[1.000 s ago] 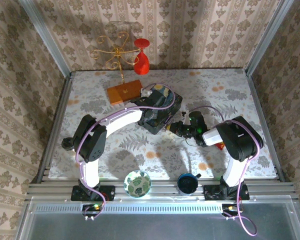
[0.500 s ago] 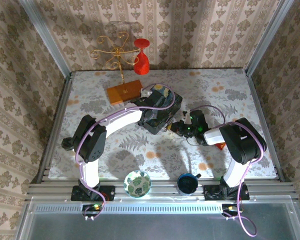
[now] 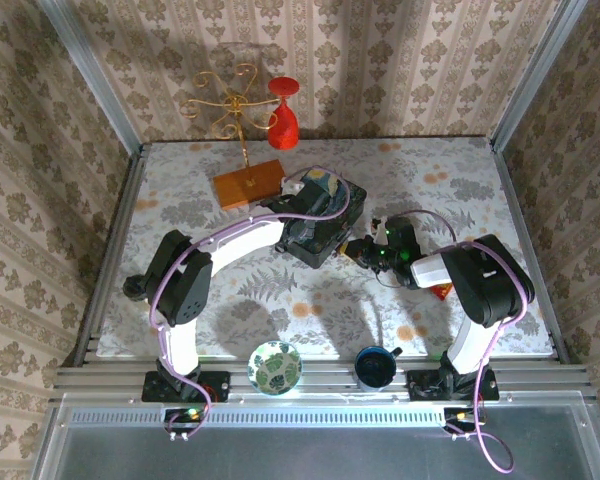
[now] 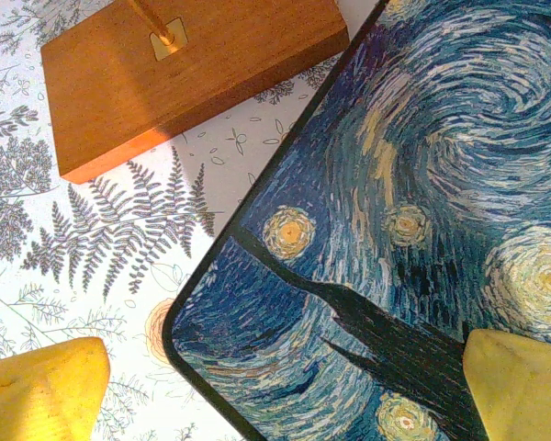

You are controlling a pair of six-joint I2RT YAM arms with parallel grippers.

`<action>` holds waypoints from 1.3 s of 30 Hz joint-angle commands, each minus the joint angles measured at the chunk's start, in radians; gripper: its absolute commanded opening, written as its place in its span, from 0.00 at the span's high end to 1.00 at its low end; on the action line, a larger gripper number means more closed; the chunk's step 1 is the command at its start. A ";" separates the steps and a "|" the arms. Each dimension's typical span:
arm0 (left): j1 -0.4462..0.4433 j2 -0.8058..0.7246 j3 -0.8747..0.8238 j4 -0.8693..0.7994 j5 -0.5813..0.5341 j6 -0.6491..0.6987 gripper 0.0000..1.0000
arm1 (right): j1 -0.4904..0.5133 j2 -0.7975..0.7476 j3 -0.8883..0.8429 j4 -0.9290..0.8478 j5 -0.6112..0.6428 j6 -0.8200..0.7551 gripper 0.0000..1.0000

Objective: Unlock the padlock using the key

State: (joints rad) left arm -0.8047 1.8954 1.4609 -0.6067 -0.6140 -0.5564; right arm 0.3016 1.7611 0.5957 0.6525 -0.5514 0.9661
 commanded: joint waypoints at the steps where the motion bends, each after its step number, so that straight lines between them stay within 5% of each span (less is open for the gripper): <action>1: -0.005 -0.027 -0.014 -0.046 -0.007 -0.008 0.00 | -0.017 0.015 0.003 0.082 -0.012 0.046 1.00; 23: -0.005 -0.021 -0.013 -0.053 -0.004 -0.008 0.00 | -0.062 0.031 0.087 0.049 -0.070 0.096 1.00; 39: -0.005 -0.032 -0.017 -0.059 -0.024 -0.005 0.00 | -0.104 -0.034 0.094 -0.141 -0.102 0.075 1.00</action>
State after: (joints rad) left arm -0.8051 1.8954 1.4597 -0.6086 -0.6151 -0.5568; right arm 0.2188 1.7569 0.6643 0.5625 -0.6624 1.0637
